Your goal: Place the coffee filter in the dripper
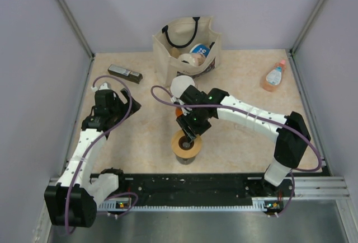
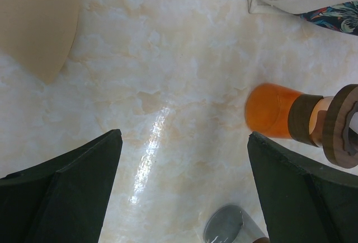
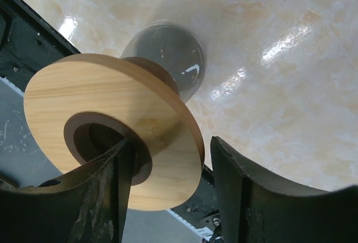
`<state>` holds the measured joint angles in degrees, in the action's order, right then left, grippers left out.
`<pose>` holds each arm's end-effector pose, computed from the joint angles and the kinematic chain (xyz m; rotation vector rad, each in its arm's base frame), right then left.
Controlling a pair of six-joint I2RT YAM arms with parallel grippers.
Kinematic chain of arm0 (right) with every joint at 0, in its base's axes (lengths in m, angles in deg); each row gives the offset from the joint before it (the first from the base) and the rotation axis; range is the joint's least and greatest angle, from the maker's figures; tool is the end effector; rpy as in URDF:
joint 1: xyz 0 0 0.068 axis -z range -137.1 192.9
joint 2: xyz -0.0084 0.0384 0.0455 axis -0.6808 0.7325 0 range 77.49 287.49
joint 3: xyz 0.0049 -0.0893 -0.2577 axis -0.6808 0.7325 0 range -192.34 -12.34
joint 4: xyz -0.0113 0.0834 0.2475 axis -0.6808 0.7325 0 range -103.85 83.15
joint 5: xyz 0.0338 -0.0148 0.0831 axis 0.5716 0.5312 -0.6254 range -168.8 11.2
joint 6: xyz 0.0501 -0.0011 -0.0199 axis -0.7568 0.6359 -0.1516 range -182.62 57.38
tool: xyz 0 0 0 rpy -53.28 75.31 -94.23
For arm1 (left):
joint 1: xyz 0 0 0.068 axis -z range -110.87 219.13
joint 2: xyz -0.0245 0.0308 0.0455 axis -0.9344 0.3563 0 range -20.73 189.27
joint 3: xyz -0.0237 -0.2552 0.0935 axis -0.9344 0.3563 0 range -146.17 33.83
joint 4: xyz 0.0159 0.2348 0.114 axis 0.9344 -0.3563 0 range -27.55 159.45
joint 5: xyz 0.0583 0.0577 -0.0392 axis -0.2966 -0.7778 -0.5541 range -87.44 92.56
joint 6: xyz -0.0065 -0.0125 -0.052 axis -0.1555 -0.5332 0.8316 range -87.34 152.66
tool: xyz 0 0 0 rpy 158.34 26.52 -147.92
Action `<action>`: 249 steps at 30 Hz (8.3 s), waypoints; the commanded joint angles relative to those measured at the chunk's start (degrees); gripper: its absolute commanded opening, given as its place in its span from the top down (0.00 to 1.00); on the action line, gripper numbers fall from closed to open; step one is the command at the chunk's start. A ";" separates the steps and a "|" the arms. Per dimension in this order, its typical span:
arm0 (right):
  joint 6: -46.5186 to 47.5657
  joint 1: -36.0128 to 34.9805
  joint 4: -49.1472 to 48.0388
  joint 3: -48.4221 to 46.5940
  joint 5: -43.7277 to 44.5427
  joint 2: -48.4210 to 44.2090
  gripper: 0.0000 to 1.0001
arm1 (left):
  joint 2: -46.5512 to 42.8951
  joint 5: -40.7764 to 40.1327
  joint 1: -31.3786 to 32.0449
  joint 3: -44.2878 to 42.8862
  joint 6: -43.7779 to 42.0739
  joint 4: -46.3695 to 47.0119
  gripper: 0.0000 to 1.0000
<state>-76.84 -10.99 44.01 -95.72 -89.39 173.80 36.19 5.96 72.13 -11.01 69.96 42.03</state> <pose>0.1933 0.2762 0.2766 -1.0358 2.7359 0.5016 0.2123 -0.0132 0.2725 -0.6464 2.2039 -0.4373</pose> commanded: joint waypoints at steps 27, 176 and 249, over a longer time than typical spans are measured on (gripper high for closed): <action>-5.11 15.98 -15.58 9.44 4.44 -24.84 0.02 | 0.81 -16.41 -0.37 -1.57 4.36 -4.48 0.01; 14.80 -13.91 -28.16 8.49 31.26 -31.53 0.01 | -4.64 14.89 15.26 -8.59 0.32 -4.04 0.01; 9.72 -1.13 -40.90 38.89 2.33 -33.11 1.00 | 7.50 -13.51 50.70 -5.54 1.55 -7.22 1.00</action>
<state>-76.90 -10.33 2.22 -62.43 -87.16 140.30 42.23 -0.53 122.01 -23.60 75.93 30.27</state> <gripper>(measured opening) 0.083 0.080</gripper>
